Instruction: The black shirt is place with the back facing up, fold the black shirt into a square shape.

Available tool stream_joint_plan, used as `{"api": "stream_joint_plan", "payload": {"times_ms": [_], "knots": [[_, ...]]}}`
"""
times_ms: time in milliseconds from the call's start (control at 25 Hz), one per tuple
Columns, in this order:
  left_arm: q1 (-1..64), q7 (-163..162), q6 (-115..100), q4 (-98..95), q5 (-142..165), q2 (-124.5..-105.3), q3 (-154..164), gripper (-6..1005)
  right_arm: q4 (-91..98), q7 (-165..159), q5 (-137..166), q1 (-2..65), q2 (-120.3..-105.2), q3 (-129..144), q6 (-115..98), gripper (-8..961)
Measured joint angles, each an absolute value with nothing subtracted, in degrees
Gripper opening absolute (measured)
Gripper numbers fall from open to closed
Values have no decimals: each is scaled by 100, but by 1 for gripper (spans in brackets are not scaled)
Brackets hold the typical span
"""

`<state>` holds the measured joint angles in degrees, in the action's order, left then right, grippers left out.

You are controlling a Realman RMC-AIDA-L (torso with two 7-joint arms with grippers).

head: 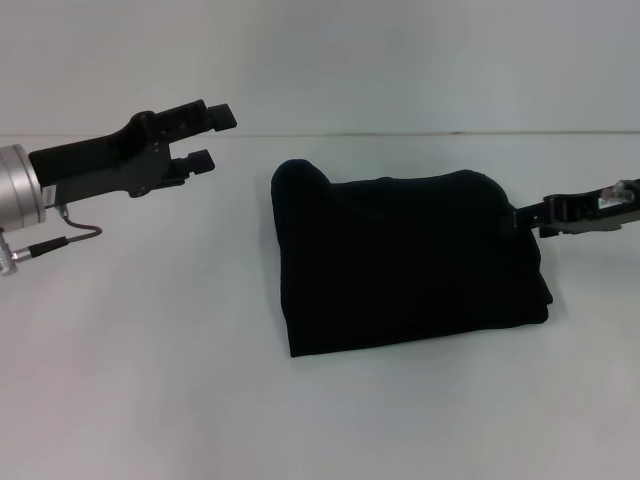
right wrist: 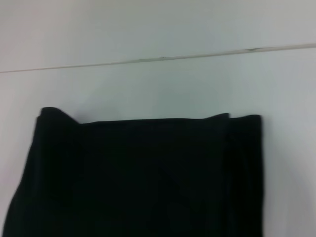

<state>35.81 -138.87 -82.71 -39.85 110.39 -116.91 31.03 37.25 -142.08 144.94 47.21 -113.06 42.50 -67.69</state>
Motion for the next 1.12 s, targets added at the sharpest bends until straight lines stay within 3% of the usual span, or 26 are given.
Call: {"api": "stream_joint_plan", "payload": {"times_ms": [200,760,1120], "knots": [[3575,-13878,-8270,-3981,10998,-11689,3103,873,3674,-14028,14380,4703,-11420,4291,-6719,632],[3551,-13851,-8271,-3981,10986,-11680,3033,875,3578,-13782,14154,4679,-11409,4253,-7325,666],[3542,-13851,-8293,-3981,10879,-11684,3031,874,3596,-13677,13456,4571,-11174,4132,-8105,661]]}}
